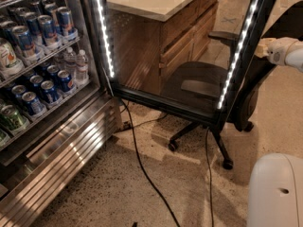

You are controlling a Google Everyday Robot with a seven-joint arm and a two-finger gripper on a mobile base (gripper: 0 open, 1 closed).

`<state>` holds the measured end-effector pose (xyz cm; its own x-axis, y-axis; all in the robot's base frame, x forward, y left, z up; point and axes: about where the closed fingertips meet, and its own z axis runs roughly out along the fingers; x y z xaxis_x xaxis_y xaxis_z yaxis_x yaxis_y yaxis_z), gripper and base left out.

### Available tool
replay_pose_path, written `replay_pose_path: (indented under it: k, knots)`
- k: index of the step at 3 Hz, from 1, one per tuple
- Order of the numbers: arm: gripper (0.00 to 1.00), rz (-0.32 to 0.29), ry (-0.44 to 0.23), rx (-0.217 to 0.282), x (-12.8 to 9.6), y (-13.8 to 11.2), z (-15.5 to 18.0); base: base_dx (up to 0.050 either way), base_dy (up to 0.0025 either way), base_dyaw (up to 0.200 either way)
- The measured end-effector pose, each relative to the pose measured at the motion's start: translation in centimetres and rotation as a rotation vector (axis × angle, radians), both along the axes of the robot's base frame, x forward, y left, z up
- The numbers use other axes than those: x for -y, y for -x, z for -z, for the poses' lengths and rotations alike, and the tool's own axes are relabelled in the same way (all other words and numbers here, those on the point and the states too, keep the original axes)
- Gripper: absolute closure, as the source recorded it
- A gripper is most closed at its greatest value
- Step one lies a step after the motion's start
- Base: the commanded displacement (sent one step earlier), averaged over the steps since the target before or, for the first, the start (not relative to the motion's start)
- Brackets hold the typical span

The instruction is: Close right fridge door

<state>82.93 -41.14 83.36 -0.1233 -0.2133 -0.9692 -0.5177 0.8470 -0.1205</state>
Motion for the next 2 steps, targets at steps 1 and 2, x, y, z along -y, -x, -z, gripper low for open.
replay_pose_path:
  k: [1,2]
  knots:
    - [1.00,-0.003,-0.002,0.001,-0.06,-0.02,0.12,0.000,0.00000,0.000]
    - [1.00,-0.025,-0.018,0.005,-0.66,0.01,0.60,0.000,0.00000,0.000]
